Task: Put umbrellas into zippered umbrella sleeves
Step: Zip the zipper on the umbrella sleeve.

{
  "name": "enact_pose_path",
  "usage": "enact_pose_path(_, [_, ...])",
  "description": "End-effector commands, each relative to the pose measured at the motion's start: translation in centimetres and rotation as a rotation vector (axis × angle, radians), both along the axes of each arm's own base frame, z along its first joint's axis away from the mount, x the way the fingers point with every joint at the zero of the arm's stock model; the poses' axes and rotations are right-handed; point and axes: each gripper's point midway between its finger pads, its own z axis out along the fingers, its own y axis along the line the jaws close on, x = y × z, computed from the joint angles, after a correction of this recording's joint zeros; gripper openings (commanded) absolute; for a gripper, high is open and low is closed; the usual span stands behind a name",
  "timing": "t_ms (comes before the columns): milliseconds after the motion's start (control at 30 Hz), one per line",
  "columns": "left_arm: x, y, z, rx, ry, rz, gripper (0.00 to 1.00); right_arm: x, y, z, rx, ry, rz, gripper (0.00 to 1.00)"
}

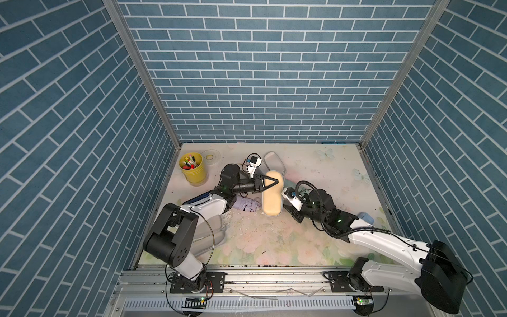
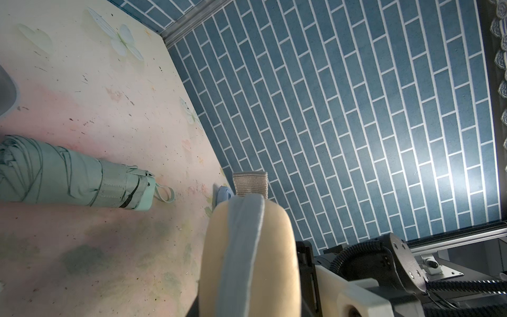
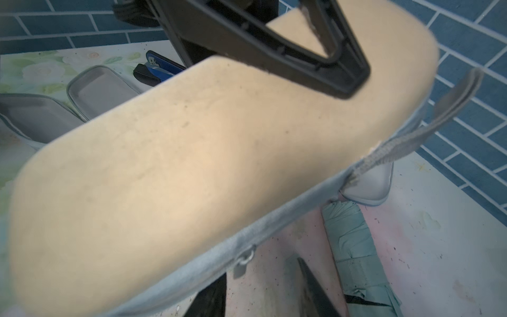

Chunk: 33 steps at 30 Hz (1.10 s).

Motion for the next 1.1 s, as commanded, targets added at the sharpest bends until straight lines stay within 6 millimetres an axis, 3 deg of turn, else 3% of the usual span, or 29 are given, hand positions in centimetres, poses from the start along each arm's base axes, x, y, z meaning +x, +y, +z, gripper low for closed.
enact_pose_path(0, [-0.4,-0.5,2.8,-0.036,-0.094,-0.025,0.12,0.9,1.1,2.3,-0.012,-0.137,0.017,0.40])
enact_pose_path(167, [-0.5,-0.5,2.5,-0.024,-0.091,-0.024,0.11,0.6,2.0,2.8,-0.021,-0.167,0.036,0.35])
enact_pose_path(367, [-0.6,-0.4,2.4,-0.019,-0.096,-0.025,0.11,0.4,2.7,2.8,-0.025,-0.174,0.050,0.20])
enact_pose_path(600, [-0.6,-0.2,2.5,0.004,-0.110,-0.021,0.11,0.8,1.6,2.5,-0.043,-0.188,-0.004,0.01])
enact_pose_path(833, [1.2,1.0,3.9,0.038,-0.163,0.043,0.08,-1.8,0.1,0.3,-0.157,-0.164,0.059,0.00])
enact_pose_path(1067, [2.4,1.2,5.1,0.068,-0.219,0.091,0.07,-4.8,0.9,-2.3,-0.274,-0.140,0.156,0.00])
